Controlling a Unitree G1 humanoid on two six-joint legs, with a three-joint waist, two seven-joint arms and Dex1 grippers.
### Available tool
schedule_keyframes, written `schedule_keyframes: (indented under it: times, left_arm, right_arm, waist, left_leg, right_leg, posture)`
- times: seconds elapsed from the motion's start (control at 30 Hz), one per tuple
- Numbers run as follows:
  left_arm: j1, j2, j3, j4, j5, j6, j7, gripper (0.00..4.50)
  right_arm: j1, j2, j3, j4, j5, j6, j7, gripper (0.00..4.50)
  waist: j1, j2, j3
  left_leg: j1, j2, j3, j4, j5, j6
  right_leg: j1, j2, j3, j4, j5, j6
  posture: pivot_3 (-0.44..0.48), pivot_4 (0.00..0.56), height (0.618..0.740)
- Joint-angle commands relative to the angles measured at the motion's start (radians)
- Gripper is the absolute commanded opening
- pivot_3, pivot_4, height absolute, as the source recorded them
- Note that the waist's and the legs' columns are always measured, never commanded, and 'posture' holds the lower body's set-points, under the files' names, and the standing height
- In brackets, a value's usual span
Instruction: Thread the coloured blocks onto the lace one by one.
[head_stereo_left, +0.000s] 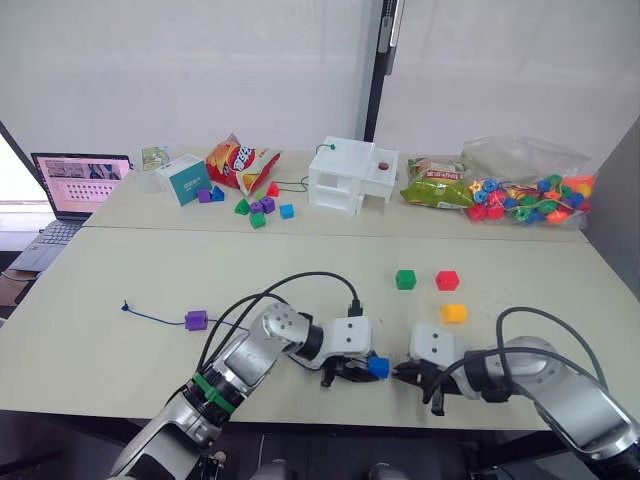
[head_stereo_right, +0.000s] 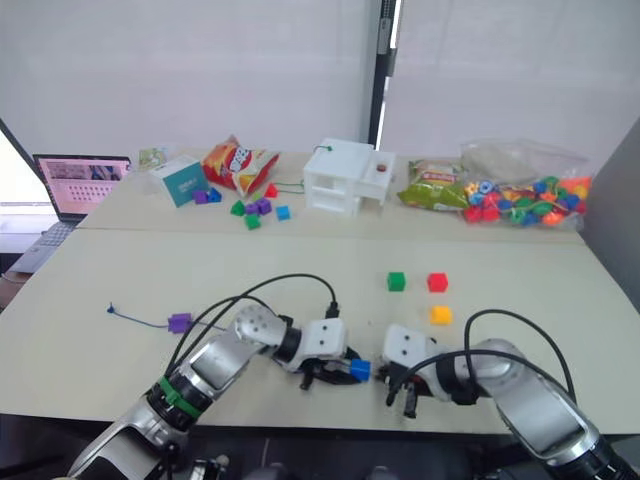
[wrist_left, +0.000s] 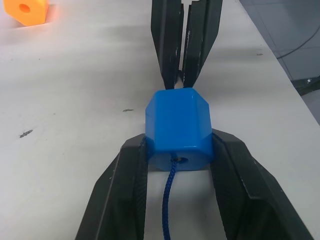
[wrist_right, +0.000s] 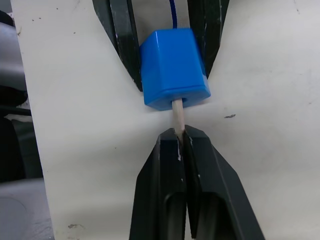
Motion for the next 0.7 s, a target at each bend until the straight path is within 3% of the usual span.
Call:
schedule_keyframes:
  times: [0.03, 0.17, 0.33, 0.57, 0.7]
  left_arm:
    - [-0.015, 0.005, -0.01, -0.007, 0.006, -0.012, -0.017, 1.28]
    - [-0.017, 0.023, 0.0, -0.011, 0.003, -0.014, -0.027, 1.28]
    - [-0.001, 0.126, 0.044, -0.021, -0.004, -0.069, -0.061, 1.28]
    - [0.072, 0.4, 0.177, 0.043, -0.061, -0.17, -0.179, 1.28]
    - [0.084, 0.497, 0.213, 0.157, -0.039, -0.264, -0.193, 1.28]
  right_arm:
    - [-0.015, -0.017, -0.001, -0.01, -0.016, -0.015, 0.003, 0.0]
    - [-0.016, -0.021, 0.002, -0.007, -0.019, -0.022, 0.011, 0.0]
    - [-0.021, -0.029, -0.002, 0.0, -0.016, -0.032, 0.02, 0.0]
    - [-0.039, -0.027, 0.001, 0.007, -0.012, -0.049, 0.038, 0.0]
    - [-0.039, -0.025, 0.003, 0.014, -0.013, -0.062, 0.043, 0.0]
  waist:
    - [0.0, 0.0, 0.0]
    - [0.0, 0.0, 0.0]
    - [-0.003, 0.0, 0.0]
    - [-0.019, 0.0, 0.0]
    - [-0.022, 0.0, 0.0]
  left_leg:
    - [0.0, 0.0, 0.0, 0.0, 0.0, 0.0]
    - [0.0, 0.0, 0.0, 0.0, 0.0, 0.0]
    - [0.001, 0.001, 0.0, 0.0, 0.0, 0.0]
    - [0.001, 0.002, 0.0, -0.002, 0.0, 0.0]
    - [0.002, 0.002, 0.0, -0.003, 0.0, 0.0]
  right_leg:
    - [0.0, 0.0, 0.0, 0.0, 0.0, 0.0]
    - [0.0, 0.0, 0.0, 0.0, 0.0, 0.0]
    - [0.0, 0.001, 0.0, 0.0, 0.0, 0.0]
    - [-0.001, 0.002, 0.001, 0.001, -0.001, -0.001]
    - [-0.001, 0.001, 0.0, 0.001, -0.001, -0.002]
  posture:
    - [0.0, 0.15, 0.74]
    - [0.0, 0.15, 0.74]
    - [0.0, 0.15, 0.74]
    - [0.0, 0.15, 0.74]
    - [0.0, 0.15, 0.74]
